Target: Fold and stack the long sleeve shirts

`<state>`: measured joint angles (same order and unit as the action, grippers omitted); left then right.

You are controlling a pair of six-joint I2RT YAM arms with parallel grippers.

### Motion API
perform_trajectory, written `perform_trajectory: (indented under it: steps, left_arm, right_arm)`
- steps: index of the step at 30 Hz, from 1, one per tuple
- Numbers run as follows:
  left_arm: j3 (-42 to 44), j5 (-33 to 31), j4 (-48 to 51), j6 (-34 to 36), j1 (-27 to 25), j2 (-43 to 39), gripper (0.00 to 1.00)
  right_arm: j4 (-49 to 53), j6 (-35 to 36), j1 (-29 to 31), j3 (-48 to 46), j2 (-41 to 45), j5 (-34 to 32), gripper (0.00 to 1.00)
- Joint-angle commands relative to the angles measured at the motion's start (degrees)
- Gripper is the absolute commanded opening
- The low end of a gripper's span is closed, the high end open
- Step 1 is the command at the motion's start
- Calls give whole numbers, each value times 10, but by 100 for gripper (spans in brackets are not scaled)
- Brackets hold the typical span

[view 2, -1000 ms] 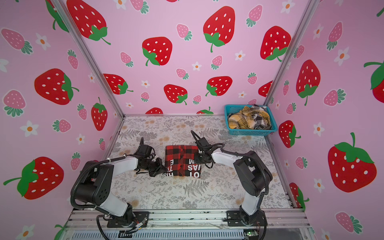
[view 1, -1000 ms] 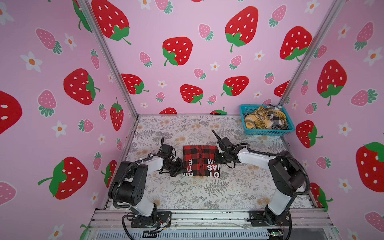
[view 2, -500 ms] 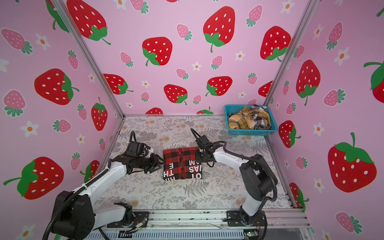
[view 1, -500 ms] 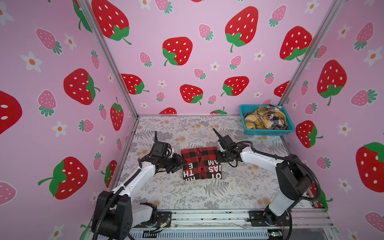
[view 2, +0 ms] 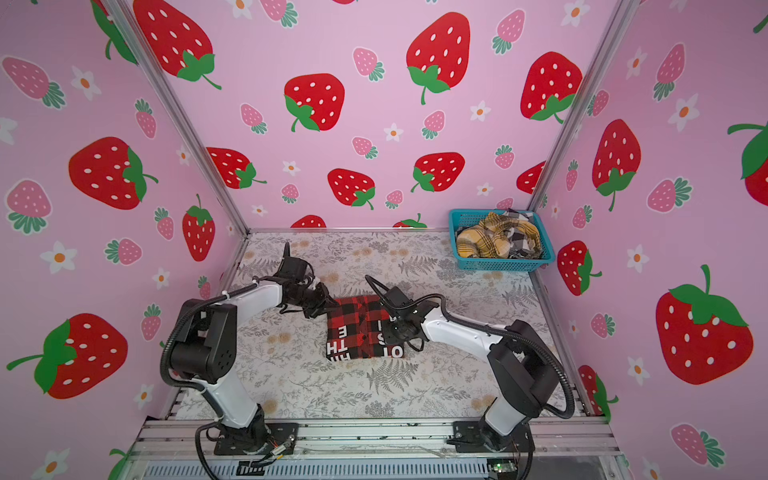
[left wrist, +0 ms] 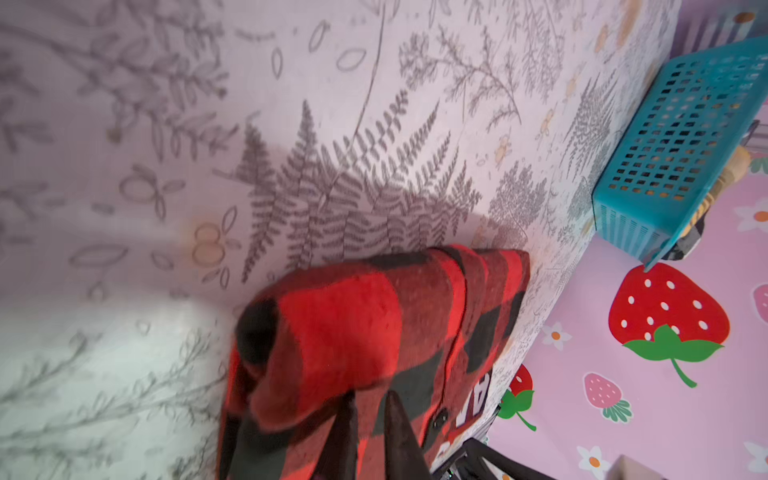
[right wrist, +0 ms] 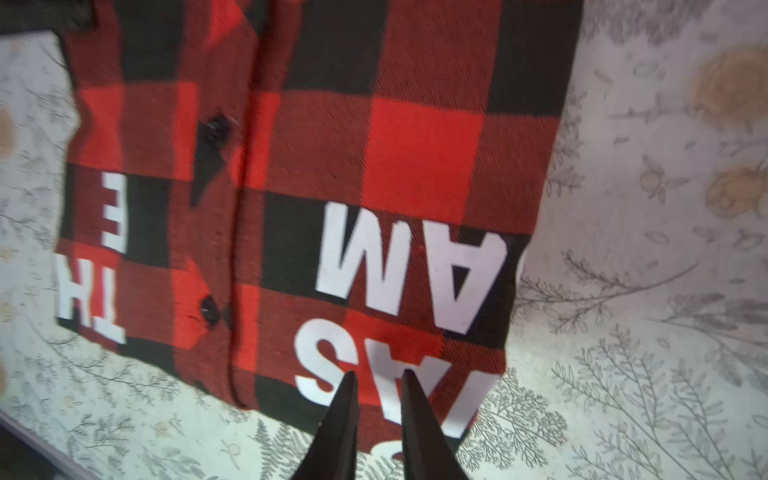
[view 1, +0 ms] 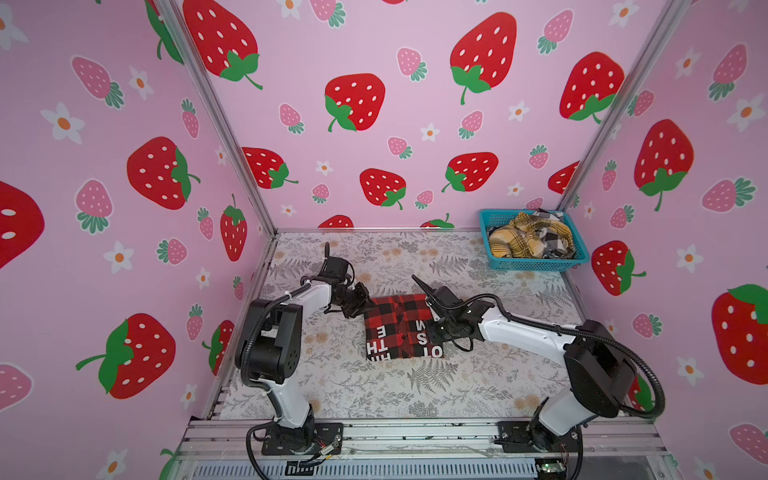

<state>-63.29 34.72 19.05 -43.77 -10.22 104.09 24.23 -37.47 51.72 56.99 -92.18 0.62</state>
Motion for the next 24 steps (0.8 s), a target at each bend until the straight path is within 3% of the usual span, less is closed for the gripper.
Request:
perform_trajectory:
  steps: [1, 7, 10, 14, 17, 21, 24]
  left_arm:
    - [-20, 7, -11, -1, 2, 31, 15]
    - [-27, 25, -19, -8, 7, 65, 18]
    - [-32, 39, -23, -11, 12, 50, 33]
    - [-27, 53, -35, 2, 17, -40, 52]
    - [-2, 18, -10, 40, 20, -136, 53]
    - [95, -51, 26, 75, 32, -250, 57]
    - [172, 22, 25, 47, 79, -291, 59]
  right_arm:
    - [-13, -17, -2, -19, -18, -2, 21]
    - [-13, -18, -2, -26, -30, -5, 20]
    - [12, -9, -2, 1, -25, -15, 20]
    - [50, 6, -8, 57, -22, -34, 20]
    - [62, 13, -19, 92, -24, -39, 20]
    - [55, 26, -36, 126, -43, -31, 21]
    - [33, 29, -49, 130, -60, -15, 21]
